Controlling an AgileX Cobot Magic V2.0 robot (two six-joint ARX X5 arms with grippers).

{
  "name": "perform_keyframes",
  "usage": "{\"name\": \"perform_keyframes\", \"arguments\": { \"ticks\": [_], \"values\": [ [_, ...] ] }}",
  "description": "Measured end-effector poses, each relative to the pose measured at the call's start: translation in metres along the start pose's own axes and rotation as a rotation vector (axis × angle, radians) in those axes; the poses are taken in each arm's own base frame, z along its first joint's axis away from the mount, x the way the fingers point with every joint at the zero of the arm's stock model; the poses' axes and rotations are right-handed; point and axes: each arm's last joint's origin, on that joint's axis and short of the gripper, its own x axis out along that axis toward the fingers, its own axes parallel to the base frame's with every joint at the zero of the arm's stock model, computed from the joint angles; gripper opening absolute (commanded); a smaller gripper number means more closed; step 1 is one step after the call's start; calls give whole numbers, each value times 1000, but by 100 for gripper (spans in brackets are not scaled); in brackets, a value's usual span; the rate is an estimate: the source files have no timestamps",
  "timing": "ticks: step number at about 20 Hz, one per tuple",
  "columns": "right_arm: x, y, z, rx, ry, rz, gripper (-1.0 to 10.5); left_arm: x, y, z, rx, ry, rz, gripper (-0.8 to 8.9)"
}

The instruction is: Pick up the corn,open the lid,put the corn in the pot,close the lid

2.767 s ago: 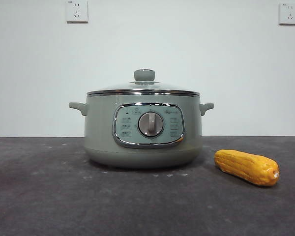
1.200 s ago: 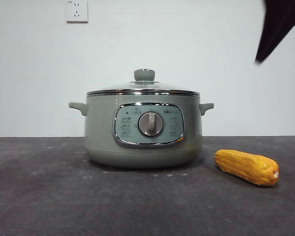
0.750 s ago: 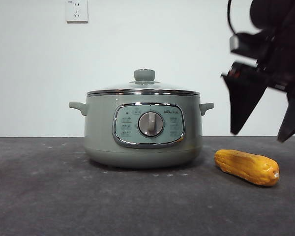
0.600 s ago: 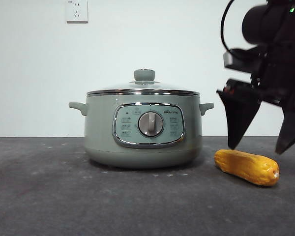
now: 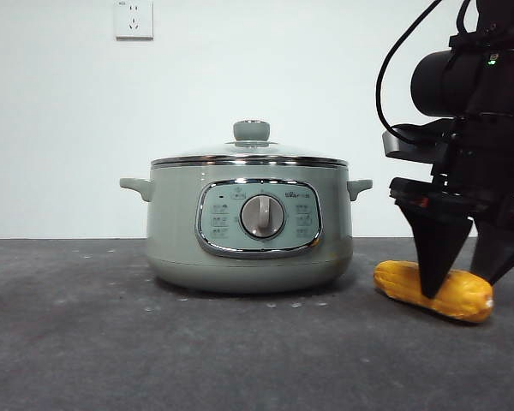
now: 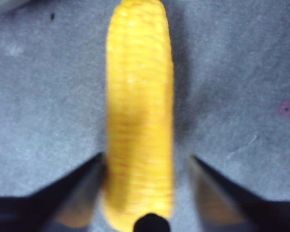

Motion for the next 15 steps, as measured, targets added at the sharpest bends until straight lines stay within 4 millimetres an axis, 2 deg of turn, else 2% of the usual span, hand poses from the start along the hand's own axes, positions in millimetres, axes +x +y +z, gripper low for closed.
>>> {"name": "perform_keyframes", "arguments": {
  "ticks": [7, 9, 11, 15],
  "values": [
    [-1, 1, 0, 0, 2, 34, -16, 6, 3, 1, -10, 23, 1, 629],
    [-7, 2, -2, -1, -9, 33, -16, 6, 3, 1, -11, 24, 0, 629],
    [-26, 4, -4, -5, -51, 31, -16, 8, 3, 1, -13, 29, 1, 629],
    [-79, 11, -19, -22, -178, 25, -16, 14, 6, 2, -22, 51, -2, 629]
  ]
}}
